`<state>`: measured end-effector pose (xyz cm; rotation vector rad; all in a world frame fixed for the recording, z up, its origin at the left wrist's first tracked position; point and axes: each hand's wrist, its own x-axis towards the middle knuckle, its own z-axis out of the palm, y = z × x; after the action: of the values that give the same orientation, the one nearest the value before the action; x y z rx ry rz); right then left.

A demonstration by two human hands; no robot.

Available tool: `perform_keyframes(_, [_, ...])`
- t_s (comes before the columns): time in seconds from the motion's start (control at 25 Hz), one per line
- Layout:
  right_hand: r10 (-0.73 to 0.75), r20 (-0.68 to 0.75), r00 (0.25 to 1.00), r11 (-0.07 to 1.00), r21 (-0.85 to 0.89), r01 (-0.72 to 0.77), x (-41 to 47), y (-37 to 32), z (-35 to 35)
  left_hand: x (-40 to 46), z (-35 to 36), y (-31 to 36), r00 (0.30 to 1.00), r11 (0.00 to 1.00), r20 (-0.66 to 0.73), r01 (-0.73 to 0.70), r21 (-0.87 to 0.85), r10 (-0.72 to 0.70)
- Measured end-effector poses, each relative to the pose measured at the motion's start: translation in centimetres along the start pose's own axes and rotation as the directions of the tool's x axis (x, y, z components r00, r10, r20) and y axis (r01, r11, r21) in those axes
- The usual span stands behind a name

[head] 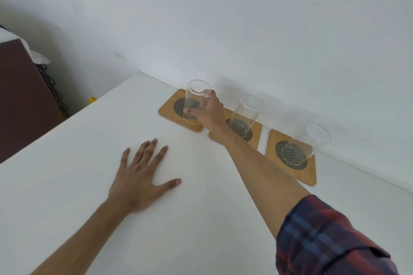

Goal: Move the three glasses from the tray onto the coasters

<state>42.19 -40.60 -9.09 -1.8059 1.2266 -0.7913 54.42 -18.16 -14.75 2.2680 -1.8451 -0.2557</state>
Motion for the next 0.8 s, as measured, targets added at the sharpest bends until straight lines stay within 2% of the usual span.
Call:
perform_keyframes(0.6, [0.011,-0.014,1.000,0.996,-0.088,-0.012,3.9,-0.1,2.3,-0.2,-0.2,0.3,1.000,1.000,-0.005,0.002,0.000,-0.002])
perform_keyframes(0.8, [0.110,0.065,0.992,0.988,-0.112,-0.102,2.5,-0.3,2.0,0.0,-0.1,0.3,1.000,1.000,0.007,0.003,0.007,-0.003])
